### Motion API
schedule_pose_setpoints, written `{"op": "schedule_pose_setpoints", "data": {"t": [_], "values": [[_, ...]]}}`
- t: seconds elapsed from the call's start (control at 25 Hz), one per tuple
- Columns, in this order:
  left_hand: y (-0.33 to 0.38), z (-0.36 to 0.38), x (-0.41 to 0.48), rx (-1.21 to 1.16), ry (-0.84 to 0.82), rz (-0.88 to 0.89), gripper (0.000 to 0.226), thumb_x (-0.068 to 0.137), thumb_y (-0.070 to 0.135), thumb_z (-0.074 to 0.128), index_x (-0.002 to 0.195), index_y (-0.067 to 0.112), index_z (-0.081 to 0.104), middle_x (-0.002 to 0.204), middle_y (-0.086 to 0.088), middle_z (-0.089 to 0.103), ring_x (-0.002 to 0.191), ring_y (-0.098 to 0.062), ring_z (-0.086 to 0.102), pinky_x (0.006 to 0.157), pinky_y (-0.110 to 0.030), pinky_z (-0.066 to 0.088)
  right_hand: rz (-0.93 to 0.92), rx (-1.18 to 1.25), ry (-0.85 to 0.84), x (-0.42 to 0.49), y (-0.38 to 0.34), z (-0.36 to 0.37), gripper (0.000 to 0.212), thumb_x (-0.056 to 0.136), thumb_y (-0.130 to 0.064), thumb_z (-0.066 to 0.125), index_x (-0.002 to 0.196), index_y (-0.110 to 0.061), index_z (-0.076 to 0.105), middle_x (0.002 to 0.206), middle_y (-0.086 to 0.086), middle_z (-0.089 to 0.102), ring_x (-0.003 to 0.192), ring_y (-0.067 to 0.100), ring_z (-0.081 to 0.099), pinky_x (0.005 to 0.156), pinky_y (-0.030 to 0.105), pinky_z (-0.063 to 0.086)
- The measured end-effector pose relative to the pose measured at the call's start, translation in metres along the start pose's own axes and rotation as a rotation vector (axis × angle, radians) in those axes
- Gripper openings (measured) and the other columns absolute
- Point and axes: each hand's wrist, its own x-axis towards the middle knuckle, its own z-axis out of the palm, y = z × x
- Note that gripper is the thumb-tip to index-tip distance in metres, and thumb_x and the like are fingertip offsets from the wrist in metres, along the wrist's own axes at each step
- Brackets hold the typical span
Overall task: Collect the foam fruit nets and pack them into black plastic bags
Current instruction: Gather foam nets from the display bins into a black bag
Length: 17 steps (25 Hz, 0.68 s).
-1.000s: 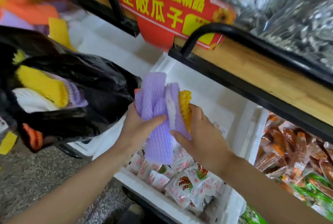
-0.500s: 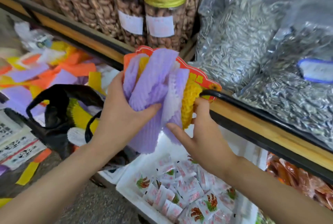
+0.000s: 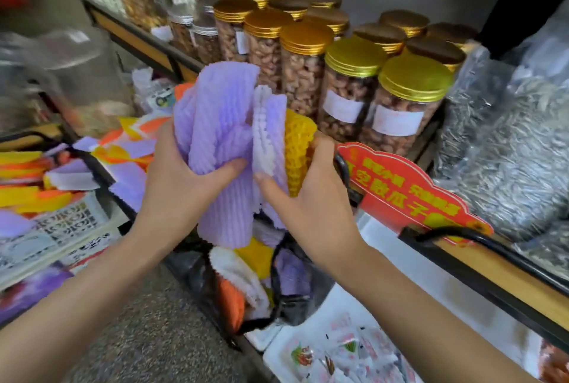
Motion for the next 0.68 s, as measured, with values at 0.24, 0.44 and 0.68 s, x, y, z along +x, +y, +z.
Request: {"op": "schedule_pose_setpoints", "data": {"t": [0.24, 0.44, 0.68], "values": [[-0.036, -0.073, 0.057, 0.024, -0.037, -0.101, 0.073, 0.063, 0.030, 0.079, 0.123, 0.022, 0.039, 0.116, 0.008, 0.050, 0.097, -0.001, 0.051, 0.068, -0.003, 0.039, 0.172, 0.052, 0.151, 0.023, -0.026, 0.061, 0.036, 0.082, -0.031, 0.067, 0.098, -0.019, 0.037, 0.078, -0.003, 0.054, 0.070, 0.010, 0.053, 0.067, 0.035, 0.045], [-0.059, -0.105, 0.096, -0.051, -0.137, -0.184, 0.055, 0.078, 0.015, 0.074, 0.118, 0.022, 0.038, 0.118, 0.005, 0.050, 0.105, -0.013, 0.052, 0.081, -0.033, 0.047, 0.425, -0.428, -0.211, -0.001, -0.008, 0.084, 0.035, 0.082, -0.041, 0.065, 0.104, -0.025, 0.043, 0.086, -0.009, 0.049, 0.078, 0.013, 0.052, 0.060, 0.024, 0.039], [-0.074, -0.100, 0.107, -0.172, -0.298, -0.281, 0.059, 0.073, 0.016, 0.079, 0.118, 0.014, 0.042, 0.107, 0.008, 0.056, 0.106, -0.017, 0.057, 0.082, -0.041, 0.051, 0.517, -1.127, -0.026, -0.006, 0.039, 0.096, 0.048, 0.074, -0.028, 0.076, 0.111, -0.014, 0.049, 0.105, 0.006, 0.059, 0.096, 0.027, 0.061, 0.071, 0.035, 0.050]]}}
